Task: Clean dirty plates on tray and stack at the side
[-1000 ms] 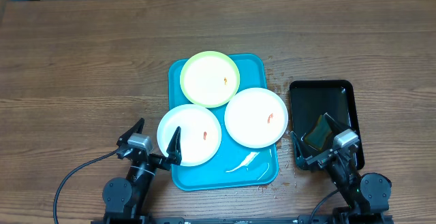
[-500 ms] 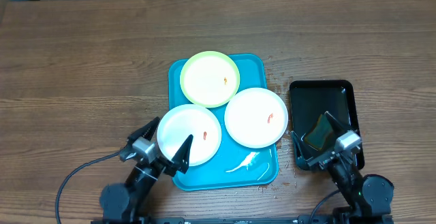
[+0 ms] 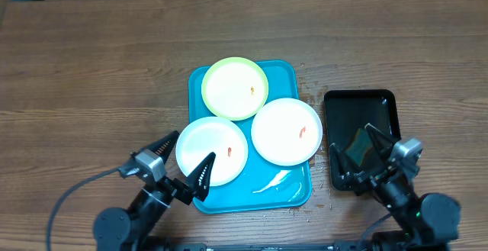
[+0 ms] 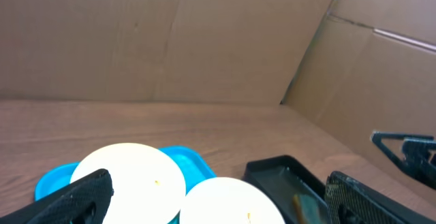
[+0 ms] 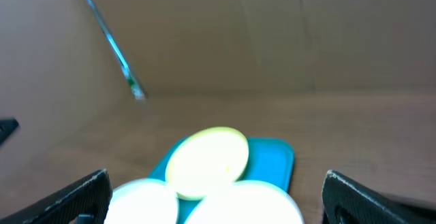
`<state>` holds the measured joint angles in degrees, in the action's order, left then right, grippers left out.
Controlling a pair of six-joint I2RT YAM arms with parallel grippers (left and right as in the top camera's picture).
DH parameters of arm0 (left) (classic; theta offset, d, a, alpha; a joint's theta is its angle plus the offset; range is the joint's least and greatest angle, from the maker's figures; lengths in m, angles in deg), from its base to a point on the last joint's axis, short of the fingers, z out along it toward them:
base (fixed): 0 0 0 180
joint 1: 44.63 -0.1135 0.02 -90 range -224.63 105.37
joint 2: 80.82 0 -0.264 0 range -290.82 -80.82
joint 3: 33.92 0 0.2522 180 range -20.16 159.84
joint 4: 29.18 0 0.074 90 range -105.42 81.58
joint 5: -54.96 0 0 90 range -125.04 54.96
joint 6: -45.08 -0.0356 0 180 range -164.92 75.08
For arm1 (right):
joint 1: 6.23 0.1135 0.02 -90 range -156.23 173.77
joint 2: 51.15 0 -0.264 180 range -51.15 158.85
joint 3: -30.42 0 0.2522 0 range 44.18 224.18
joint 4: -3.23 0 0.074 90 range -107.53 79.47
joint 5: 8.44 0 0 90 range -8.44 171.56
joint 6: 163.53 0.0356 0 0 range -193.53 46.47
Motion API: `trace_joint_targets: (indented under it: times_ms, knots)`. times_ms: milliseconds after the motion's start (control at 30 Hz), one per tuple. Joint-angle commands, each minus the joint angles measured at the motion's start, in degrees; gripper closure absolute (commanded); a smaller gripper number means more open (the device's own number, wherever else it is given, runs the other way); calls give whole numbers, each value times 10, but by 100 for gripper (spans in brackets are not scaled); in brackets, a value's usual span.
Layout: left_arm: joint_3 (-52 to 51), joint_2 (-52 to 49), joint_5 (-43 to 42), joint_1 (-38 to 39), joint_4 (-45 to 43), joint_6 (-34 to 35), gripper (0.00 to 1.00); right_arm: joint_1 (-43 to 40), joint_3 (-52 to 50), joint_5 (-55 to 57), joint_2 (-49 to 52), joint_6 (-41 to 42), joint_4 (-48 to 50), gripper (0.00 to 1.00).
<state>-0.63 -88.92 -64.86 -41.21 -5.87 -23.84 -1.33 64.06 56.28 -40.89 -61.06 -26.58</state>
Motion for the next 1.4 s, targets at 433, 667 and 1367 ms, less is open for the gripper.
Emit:
trace_joint_targets:
  times_ms: [433, 667, 1367]
  knots:
    - [551, -517, 2, 5, 489, -85, 0, -1, 524, -87, 459, -13, -408, 0]
    - [597, -623, -87, 8, 562, -75, 0, -1, 527, 66, 579, 80, -501, 0]
    - [597, -655, 54, 172, 603, -117, 10, -58, 308, 236, 875, 188, -407, 80]
